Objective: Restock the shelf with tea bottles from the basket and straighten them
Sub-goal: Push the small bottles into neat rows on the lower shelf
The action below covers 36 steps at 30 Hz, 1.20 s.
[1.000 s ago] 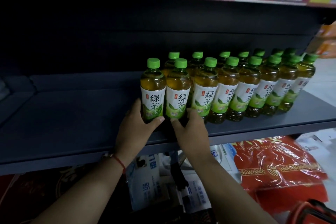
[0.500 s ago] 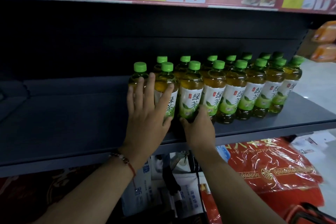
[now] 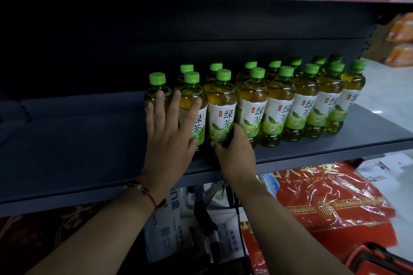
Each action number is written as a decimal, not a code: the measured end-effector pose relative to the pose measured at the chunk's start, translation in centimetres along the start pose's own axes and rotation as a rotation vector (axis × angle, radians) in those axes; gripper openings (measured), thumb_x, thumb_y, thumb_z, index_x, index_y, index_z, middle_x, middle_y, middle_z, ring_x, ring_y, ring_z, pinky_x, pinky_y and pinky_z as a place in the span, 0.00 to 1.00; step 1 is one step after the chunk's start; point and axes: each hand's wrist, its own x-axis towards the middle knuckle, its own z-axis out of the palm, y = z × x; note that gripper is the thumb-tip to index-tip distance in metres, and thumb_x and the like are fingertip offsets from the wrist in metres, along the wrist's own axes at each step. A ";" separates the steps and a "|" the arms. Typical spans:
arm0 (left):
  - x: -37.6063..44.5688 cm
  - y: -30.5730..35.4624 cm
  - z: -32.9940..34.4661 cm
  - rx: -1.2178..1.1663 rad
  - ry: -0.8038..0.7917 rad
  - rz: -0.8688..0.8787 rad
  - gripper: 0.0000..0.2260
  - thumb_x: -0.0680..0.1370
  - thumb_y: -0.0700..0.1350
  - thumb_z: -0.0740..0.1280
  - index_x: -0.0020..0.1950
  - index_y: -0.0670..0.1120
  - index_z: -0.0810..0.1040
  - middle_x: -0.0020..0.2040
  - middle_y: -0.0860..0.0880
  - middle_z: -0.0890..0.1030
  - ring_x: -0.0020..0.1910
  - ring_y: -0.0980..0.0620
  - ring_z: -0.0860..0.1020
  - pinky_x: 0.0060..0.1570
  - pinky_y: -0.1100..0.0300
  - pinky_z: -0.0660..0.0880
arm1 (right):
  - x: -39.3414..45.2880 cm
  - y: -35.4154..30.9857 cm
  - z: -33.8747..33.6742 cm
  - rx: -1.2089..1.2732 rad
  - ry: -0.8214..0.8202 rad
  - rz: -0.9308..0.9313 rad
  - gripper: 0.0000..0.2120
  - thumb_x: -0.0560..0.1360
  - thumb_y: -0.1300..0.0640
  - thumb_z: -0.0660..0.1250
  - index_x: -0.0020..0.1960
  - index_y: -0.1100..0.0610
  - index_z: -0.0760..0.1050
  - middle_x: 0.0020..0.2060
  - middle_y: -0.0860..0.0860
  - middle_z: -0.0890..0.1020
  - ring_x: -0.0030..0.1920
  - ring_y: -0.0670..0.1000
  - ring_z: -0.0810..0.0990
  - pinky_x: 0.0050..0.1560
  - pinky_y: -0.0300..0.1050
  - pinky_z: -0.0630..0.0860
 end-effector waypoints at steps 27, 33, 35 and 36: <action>-0.1 -0.8 0.4 -0.058 -0.002 -0.004 0.39 0.72 0.52 0.72 0.77 0.53 0.55 0.78 0.41 0.53 0.77 0.38 0.46 0.74 0.40 0.46 | 2.6 4.1 -2.8 0.023 0.138 0.073 0.22 0.73 0.55 0.74 0.64 0.55 0.70 0.60 0.52 0.79 0.61 0.54 0.76 0.59 0.52 0.75; -1.3 -2.2 -1.1 -0.313 -0.001 -0.243 0.40 0.74 0.51 0.70 0.78 0.58 0.47 0.78 0.47 0.41 0.77 0.41 0.47 0.72 0.42 0.58 | 2.5 4.3 -2.9 0.018 0.139 0.044 0.23 0.74 0.56 0.74 0.66 0.56 0.70 0.61 0.53 0.78 0.62 0.55 0.76 0.57 0.47 0.72; -1.7 -2.5 -1.2 -0.445 -0.006 -0.292 0.41 0.76 0.48 0.69 0.76 0.63 0.43 0.78 0.51 0.44 0.75 0.43 0.57 0.66 0.43 0.68 | 2.4 4.3 -2.8 0.021 0.141 0.042 0.23 0.74 0.56 0.73 0.66 0.56 0.70 0.61 0.53 0.78 0.62 0.55 0.76 0.58 0.48 0.72; -1.9 -2.6 -1.1 -0.490 -0.004 -0.297 0.42 0.76 0.47 0.69 0.75 0.66 0.41 0.78 0.52 0.47 0.73 0.44 0.62 0.62 0.44 0.73 | 2.3 4.3 -2.8 0.026 0.141 0.042 0.23 0.74 0.56 0.73 0.66 0.56 0.70 0.61 0.53 0.78 0.62 0.55 0.76 0.58 0.49 0.73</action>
